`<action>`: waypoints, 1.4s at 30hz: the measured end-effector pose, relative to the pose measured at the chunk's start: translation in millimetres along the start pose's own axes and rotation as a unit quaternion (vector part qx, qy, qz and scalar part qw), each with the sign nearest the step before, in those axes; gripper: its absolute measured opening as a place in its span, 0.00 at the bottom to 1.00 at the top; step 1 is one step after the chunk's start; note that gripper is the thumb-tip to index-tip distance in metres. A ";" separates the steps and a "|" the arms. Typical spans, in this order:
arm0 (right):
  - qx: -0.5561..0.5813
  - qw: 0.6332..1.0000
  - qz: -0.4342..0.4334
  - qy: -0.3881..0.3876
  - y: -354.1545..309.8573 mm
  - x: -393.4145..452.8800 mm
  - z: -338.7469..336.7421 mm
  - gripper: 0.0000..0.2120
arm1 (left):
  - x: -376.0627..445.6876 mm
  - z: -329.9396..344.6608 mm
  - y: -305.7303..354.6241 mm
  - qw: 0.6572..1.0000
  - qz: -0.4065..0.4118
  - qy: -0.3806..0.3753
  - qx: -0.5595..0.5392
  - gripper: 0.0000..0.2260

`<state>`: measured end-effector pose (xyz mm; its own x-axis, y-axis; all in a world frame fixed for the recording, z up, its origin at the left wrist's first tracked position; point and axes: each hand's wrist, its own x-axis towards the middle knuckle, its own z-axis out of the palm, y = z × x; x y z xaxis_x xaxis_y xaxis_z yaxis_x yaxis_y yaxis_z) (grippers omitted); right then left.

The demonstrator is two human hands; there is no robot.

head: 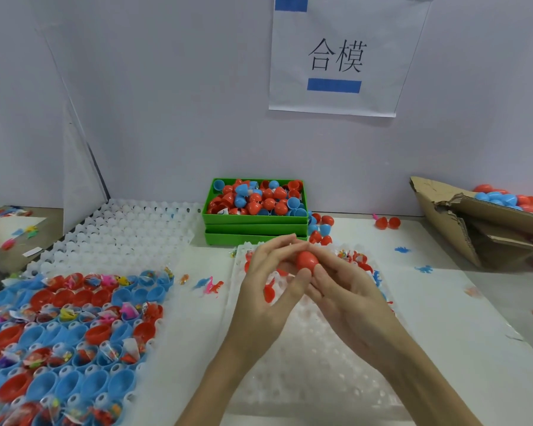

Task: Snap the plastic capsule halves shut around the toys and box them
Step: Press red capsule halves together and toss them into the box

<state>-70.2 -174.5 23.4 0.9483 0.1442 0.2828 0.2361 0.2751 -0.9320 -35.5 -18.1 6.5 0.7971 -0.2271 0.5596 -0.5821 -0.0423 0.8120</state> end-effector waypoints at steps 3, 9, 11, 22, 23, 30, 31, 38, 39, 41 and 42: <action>0.134 0.988 0.023 -0.069 -1.6 -1.6 1.2 0.19 | -0.1 -1.1 3.7 1.000 -0.007 0.006 -0.007 0.19; 0.271 0.954 0.057 -0.113 -2.8 -0.9 1.6 0.21 | 0.3 -7.1 4.6 0.998 0.026 0.006 -0.048 0.18; 0.273 0.954 0.061 -0.104 -1.0 1.0 2.9 0.23 | 1.5 -7.2 5.6 0.998 0.029 0.019 -0.043 0.18; 0.210 0.972 0.059 -0.081 5.2 5.7 0.8 0.27 | 0.5 -6.4 5.8 0.997 0.056 -0.001 -0.048 0.19; 0.210 0.973 0.061 -0.076 5.0 5.8 0.9 0.27 | 0.1 -5.7 6.3 0.997 0.056 -0.002 -0.051 0.19; 0.220 0.969 0.072 -0.089 0.2 5.3 7.3 0.23 | -0.7 -5.6 8.0 0.994 0.100 0.036 0.040 0.19; 0.216 0.970 0.072 -0.088 -0.5 5.1 7.7 0.23 | -0.2 -6.7 7.8 0.992 0.106 0.035 0.058 0.19; 0.080 0.995 0.044 0.049 3.9 3.9 11.3 0.18 | 1.7 -12.9 0.0 0.990 0.095 0.058 0.086 0.17; 0.030 0.996 0.039 0.081 3.8 4.0 11.6 0.16 | 1.8 -13.6 -0.5 0.988 0.096 0.072 0.100 0.18; -0.035 0.992 0.033 0.114 3.0 3.0 11.8 0.14 | 1.7 -14.2 0.0 0.987 0.094 0.071 0.109 0.20; -0.054 0.991 0.028 0.117 2.3 2.3 11.4 0.14 | 1.8 -14.1 0.0 0.989 0.085 0.060 0.102 0.21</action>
<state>-69.9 -162.7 24.4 0.9809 -0.0720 0.1805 0.1903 0.1685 -0.9672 -31.7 -4.7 9.9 0.6915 -0.1311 0.7104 -0.7195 -0.2127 0.6611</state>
